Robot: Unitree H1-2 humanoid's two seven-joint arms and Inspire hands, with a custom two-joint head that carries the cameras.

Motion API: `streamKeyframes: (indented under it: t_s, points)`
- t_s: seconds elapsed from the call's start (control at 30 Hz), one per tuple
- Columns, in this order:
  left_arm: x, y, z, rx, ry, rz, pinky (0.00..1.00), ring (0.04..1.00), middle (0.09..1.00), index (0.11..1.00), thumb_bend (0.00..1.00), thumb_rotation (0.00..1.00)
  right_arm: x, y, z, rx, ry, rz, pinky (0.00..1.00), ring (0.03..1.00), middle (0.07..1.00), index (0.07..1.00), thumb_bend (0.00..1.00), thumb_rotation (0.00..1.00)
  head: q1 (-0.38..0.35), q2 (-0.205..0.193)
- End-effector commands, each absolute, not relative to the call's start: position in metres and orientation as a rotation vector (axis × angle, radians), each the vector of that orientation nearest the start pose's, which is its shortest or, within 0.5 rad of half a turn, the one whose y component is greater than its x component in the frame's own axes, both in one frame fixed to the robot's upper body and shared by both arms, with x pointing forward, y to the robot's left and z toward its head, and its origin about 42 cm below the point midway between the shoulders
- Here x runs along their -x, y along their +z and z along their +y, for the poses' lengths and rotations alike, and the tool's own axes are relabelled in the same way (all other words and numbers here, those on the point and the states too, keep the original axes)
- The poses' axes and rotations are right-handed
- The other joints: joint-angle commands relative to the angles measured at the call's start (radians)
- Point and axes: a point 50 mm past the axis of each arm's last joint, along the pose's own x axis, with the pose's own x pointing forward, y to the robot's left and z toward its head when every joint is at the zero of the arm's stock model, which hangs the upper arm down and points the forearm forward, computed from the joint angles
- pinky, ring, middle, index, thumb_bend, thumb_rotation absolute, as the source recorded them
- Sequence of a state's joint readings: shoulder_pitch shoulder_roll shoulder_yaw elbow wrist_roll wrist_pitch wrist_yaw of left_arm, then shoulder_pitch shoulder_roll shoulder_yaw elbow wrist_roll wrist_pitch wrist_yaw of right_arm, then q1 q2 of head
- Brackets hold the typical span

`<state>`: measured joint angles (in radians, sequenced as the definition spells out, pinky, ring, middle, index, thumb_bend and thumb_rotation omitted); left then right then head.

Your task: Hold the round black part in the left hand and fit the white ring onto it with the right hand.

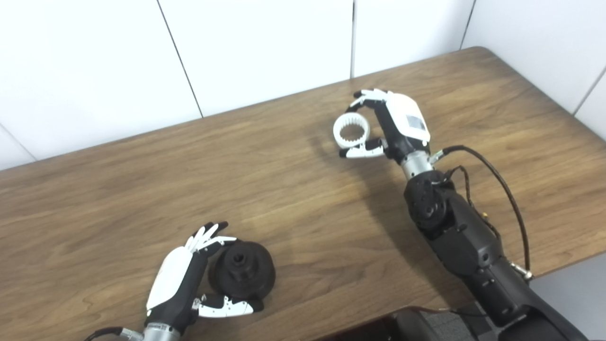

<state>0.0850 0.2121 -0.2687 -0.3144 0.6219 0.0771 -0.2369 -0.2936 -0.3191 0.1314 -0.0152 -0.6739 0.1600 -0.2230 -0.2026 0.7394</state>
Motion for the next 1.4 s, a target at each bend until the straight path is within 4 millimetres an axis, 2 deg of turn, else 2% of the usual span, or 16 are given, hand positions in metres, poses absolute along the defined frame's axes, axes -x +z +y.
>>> streamKeyframes:
  t_s: [0.0, 0.2, 0.5, 0.77, 1.0, 1.37]
  points:
    - [-0.249, 0.150, 0.190, -0.823, -0.392, -0.162, 1.00, 1.000, 0.952, 0.605, 0.88, 0.26, -0.374, 0.238, -0.261, 0.945, -0.248, -0.433, 0.88, 0.868, 0.812, 0.486, 0.51, 0.14, 0.015, 0.003]
    - [-0.250, 0.147, 0.180, -0.833, -0.388, -0.155, 1.00, 1.000, 0.954, 0.607, 0.88, 0.27, -0.365, 0.259, -0.254, 0.893, -0.232, -0.513, 0.76, 0.847, 0.800, 0.486, 0.51, 0.14, 0.102, 0.013]
    - [-0.252, 0.144, 0.164, -0.836, -0.372, -0.165, 1.00, 0.996, 0.946, 0.609, 0.89, 0.26, -0.350, 0.281, -0.247, 0.839, -0.168, -0.607, 0.77, 0.862, 0.793, 0.484, 0.52, 0.14, 0.218, 0.027]
    - [-0.254, 0.143, 0.157, -0.836, -0.358, -0.160, 0.98, 0.988, 0.946, 0.604, 0.92, 0.27, -0.333, 0.289, -0.239, 0.818, -0.121, -0.658, 0.74, 0.859, 0.788, 0.484, 0.52, 0.15, 0.247, 0.035]
    - [-0.255, 0.144, 0.155, -0.839, -0.361, -0.159, 0.99, 0.990, 0.949, 0.609, 0.91, 0.26, -0.313, 0.289, -0.221, 0.773, -0.058, -0.686, 0.72, 0.849, 0.781, 0.483, 0.52, 0.14, 0.256, 0.039]
    - [-0.257, 0.144, 0.152, -0.836, -0.357, -0.164, 1.00, 0.988, 0.944, 0.607, 0.92, 0.27, -0.284, 0.272, -0.184, 0.698, 0.066, -0.668, 0.73, 0.845, 0.775, 0.483, 0.52, 0.14, 0.263, 0.044]
